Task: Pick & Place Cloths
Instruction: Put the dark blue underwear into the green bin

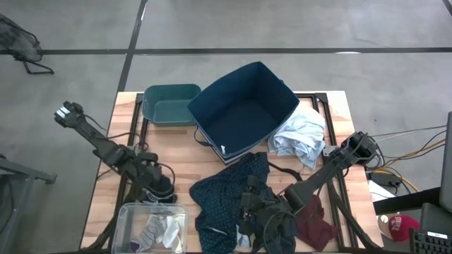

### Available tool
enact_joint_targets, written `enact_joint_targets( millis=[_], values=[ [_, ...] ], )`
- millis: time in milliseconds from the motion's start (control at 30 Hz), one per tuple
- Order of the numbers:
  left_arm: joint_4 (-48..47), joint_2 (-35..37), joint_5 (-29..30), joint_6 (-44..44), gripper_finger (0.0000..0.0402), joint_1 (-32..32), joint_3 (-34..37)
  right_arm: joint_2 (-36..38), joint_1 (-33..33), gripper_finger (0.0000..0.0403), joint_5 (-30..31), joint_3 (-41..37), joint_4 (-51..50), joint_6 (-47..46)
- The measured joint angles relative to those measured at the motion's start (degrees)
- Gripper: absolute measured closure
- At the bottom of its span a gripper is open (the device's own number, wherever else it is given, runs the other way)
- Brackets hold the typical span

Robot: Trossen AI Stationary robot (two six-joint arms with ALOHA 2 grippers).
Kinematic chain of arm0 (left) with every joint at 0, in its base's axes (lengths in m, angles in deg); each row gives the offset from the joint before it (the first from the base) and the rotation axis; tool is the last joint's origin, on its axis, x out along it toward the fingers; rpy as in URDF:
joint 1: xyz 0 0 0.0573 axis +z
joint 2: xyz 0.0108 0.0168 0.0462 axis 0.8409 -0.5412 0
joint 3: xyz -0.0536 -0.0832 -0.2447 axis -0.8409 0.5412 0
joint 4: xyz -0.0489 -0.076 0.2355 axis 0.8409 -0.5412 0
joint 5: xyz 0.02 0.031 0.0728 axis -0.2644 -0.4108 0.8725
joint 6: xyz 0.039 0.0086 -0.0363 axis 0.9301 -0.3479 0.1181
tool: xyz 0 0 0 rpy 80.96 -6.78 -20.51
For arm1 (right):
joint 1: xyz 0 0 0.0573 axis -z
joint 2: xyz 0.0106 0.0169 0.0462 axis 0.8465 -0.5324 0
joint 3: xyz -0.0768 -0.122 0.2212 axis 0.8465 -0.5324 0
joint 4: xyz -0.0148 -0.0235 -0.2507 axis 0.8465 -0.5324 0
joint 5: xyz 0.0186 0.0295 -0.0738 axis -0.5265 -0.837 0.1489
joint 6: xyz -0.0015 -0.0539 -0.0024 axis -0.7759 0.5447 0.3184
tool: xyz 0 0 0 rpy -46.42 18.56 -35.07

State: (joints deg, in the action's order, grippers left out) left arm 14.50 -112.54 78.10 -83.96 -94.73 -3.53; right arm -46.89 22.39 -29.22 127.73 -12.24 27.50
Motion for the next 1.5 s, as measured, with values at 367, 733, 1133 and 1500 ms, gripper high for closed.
enact_joint_targets(
  millis=[367,733,1133,1500],
  values=[
    [2.0,0.0,3.1,2.9,0.0398,1.5,-2.5,0.0,0.1,0.0298,0.0,0.0,-0.4,0.0],
    [5.2,-4.4,6.9,-1.8,0.0312,4.6,-3.6,0.0,0.1,0.0341,0.0,-0.1,-0.5,0.0],
    [3.0,-20.6,-0.7,-1.5,0.0181,7.6,-3.5,0.0,0.1,0.0364,0.0,-0.7,-0.5,-0.9],
    [2.9,-30.3,-1.5,5.2,0.0324,7.8,-3.7,0.0,0.1,0.0338,0.0,-1.8,-0.4,-1.9]
  ],
)
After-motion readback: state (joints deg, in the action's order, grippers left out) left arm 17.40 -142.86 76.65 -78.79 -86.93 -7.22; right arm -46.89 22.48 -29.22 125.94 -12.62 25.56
